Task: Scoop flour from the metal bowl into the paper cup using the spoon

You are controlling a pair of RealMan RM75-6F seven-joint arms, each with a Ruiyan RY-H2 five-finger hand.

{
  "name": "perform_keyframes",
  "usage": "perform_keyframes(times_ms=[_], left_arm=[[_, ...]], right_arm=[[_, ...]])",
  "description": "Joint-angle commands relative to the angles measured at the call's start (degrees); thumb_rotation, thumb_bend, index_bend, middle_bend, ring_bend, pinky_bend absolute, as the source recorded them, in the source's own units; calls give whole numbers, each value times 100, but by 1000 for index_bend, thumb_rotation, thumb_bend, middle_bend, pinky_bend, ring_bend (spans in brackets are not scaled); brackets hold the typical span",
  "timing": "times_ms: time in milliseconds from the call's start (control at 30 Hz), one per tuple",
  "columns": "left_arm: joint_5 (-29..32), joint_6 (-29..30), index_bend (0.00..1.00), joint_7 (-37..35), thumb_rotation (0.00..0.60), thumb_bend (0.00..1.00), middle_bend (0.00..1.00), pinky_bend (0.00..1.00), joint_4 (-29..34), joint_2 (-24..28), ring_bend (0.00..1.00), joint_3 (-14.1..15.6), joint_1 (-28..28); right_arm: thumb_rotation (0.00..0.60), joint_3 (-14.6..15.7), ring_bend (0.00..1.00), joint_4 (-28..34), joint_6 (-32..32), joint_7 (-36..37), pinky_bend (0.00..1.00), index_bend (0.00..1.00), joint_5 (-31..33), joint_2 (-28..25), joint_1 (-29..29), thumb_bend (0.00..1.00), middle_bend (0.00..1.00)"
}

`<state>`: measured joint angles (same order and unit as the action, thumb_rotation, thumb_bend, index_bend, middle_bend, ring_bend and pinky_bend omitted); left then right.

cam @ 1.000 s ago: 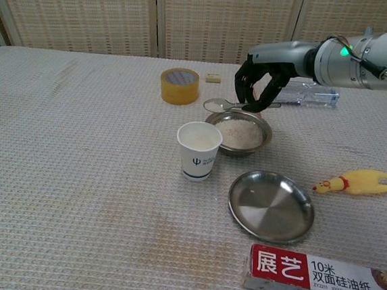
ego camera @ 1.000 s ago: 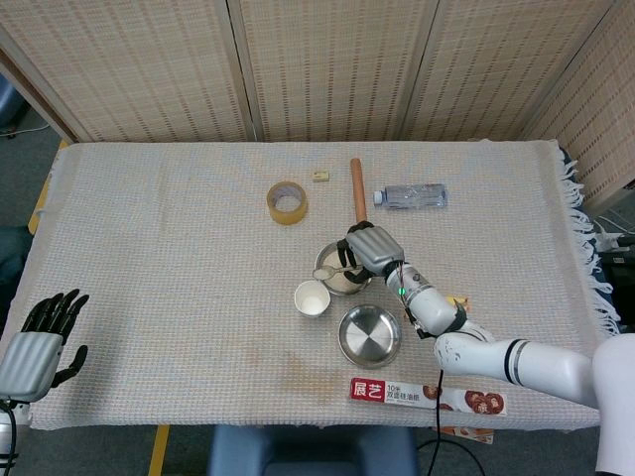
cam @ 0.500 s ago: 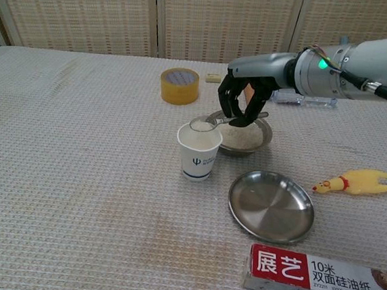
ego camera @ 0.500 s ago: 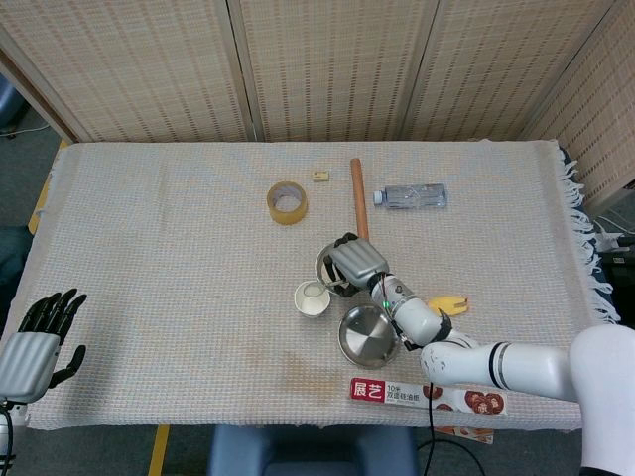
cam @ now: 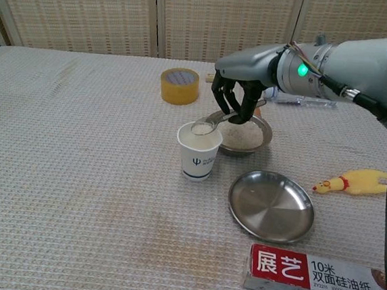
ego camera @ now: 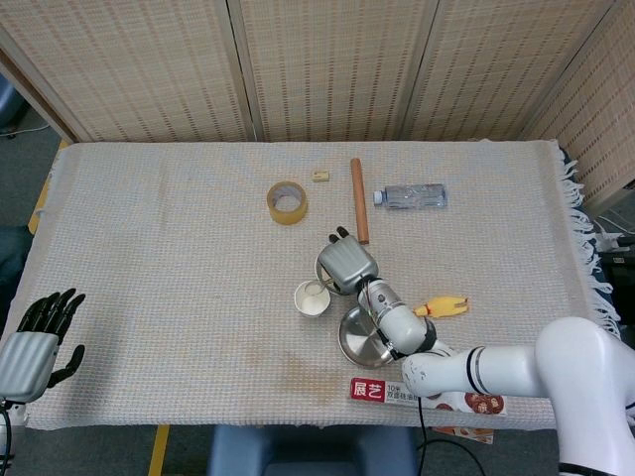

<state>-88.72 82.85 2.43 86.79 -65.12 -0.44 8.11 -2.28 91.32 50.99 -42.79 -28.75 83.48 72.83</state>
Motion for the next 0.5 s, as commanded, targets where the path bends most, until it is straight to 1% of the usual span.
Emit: perform_keyframes(times_ms=[33,133,233,500], left_arm=[[-3,27,0,-14,600,437,0,98,1,10,0,-7,-10],[-45,65,0,-47,600,438,0,98,11,32,0,10,-26],[-71,64,0,-48,600,438,0,98,31,41,0,22,-24],[-90,103,0,-71,600,438,0,99,31,56,0,23,-42]], right_arm=[[600,148,160,278,553,-778,114,933,136,165,264,347,592],[600,197,160,420,1050,-1296,114,933,184,342,334,347,592],[600,246,160,474,1335,-1657,114,933,128,462,356,348,592],[600,352,160,515,1743,-2329,113,933,-90,678,323,350,592]])
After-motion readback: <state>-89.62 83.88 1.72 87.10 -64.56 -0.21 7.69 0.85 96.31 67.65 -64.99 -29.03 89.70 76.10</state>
